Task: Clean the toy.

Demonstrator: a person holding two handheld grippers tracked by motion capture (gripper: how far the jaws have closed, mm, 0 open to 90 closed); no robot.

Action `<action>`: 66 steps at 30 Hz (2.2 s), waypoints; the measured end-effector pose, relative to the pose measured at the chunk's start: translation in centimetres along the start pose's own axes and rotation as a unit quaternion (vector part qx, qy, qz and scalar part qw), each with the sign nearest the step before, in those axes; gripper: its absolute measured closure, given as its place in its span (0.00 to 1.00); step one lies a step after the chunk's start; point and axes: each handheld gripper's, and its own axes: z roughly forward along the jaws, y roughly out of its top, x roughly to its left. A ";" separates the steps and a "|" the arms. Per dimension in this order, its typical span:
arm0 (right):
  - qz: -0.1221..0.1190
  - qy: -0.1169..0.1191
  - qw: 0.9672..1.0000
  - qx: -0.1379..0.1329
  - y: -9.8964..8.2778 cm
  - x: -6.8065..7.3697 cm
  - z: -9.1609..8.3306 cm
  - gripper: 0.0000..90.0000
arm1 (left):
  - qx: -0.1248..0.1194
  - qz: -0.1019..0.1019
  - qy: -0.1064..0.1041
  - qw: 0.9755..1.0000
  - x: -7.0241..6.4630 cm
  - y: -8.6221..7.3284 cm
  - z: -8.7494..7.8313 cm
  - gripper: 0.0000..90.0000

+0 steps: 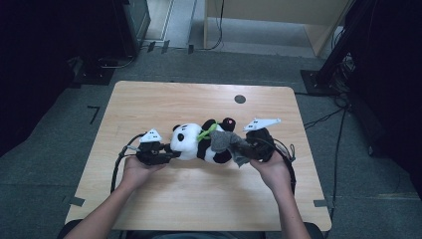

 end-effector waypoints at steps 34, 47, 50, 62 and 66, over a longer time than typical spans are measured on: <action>-0.070 0.012 0.997 0.003 2.8 8.4 10.6 0.88 | -0.002 -0.029 -0.004 1.000 -0.3 0.0 -0.4 0.65; -0.063 0.038 0.997 0.013 -1.1 6.3 8.3 0.89 | 0.002 -0.019 -0.008 1.000 -0.3 -0.1 -0.4 0.65; -0.066 0.036 0.997 0.020 -1.4 6.0 7.6 0.89 | 0.003 -0.016 -0.008 1.000 -0.3 -0.1 -0.4 0.65; -0.054 0.053 0.996 0.043 -2.5 3.9 5.5 0.89 | 0.006 -0.011 -0.011 1.000 -0.2 -0.1 -0.4 0.66; -0.038 0.042 0.997 0.045 -3.0 2.7 4.5 0.89 | 0.005 -0.014 -0.008 1.000 0.0 -0.1 -0.4 0.66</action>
